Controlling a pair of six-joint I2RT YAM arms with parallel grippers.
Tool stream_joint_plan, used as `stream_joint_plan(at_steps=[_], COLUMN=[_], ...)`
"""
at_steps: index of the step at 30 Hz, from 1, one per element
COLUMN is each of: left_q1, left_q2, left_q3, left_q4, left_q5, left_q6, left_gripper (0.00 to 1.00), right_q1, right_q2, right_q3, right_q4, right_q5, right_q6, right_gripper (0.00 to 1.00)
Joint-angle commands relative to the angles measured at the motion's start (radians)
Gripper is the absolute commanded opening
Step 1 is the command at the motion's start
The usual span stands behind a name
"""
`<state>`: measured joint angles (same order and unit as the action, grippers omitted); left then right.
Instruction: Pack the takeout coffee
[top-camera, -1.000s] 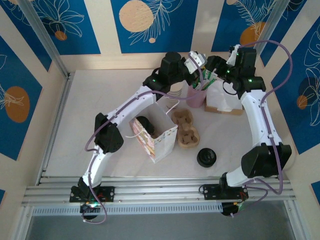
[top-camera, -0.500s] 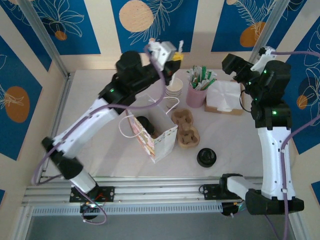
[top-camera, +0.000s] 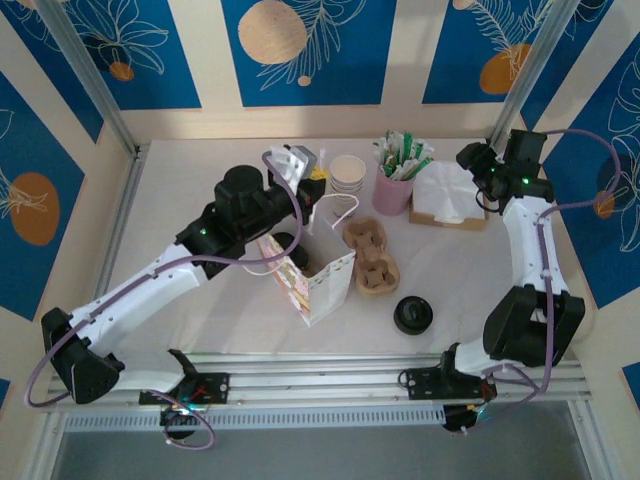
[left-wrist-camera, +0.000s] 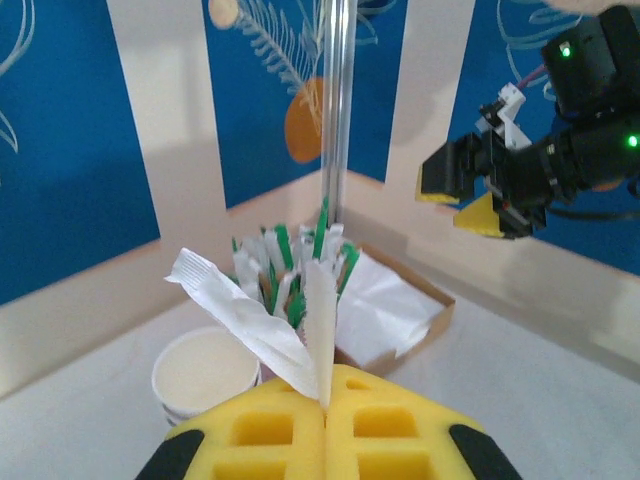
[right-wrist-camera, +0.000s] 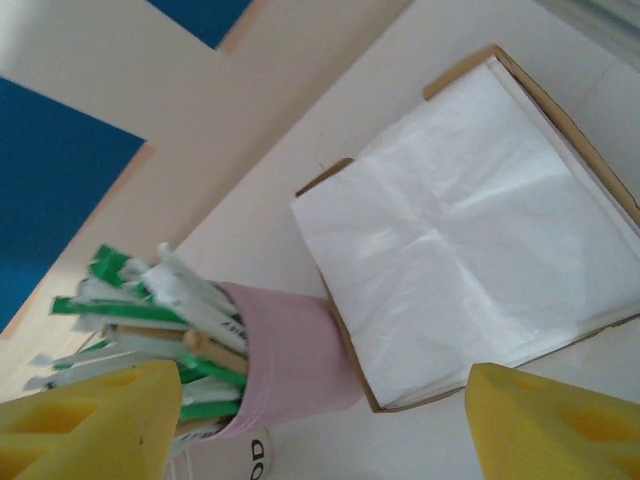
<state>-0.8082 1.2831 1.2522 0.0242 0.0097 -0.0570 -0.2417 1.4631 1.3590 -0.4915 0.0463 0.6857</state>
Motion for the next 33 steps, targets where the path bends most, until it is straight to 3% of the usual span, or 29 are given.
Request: stream_joint_plan(at_steps=[1, 5, 10, 21, 25, 33], left_q1=[-0.005, -0.004, -0.005, -0.004, -0.005, -0.004], left_q2=[-0.049, -0.067, -0.102, -0.179, -0.217, -0.35], left_q3=[-0.039, -0.078, -0.13, -0.133, -0.112, -0.151], left_q4=[0.065, 0.067, 0.084, -0.001, -0.076, -0.218], left_q5=[-0.049, -0.062, -0.075, -0.137, -0.17, -0.273], left_q6=[-0.03, -0.029, -0.019, 0.021, 0.028, 0.03], left_gripper=[0.0, 0.01, 0.27, 0.33, 0.39, 0.42], right_q1=[-0.011, -0.004, 0.053, 0.091, 0.108, 0.107], right_q2=[0.082, 0.215, 0.374, 0.554, 0.615, 0.726], right_q3=[-0.004, 0.044, 0.134, 0.277, 0.334, 0.422], right_q4=[0.004, -0.019, -0.061, -0.139, -0.171, -0.21], right_q5=[-0.051, -0.074, -0.022, 0.187, 0.258, 0.256], right_q6=[0.045, 0.046, 0.006, -0.026, -0.057, -0.052], right_gripper=[0.76, 0.77, 0.77, 0.74, 0.74, 0.65])
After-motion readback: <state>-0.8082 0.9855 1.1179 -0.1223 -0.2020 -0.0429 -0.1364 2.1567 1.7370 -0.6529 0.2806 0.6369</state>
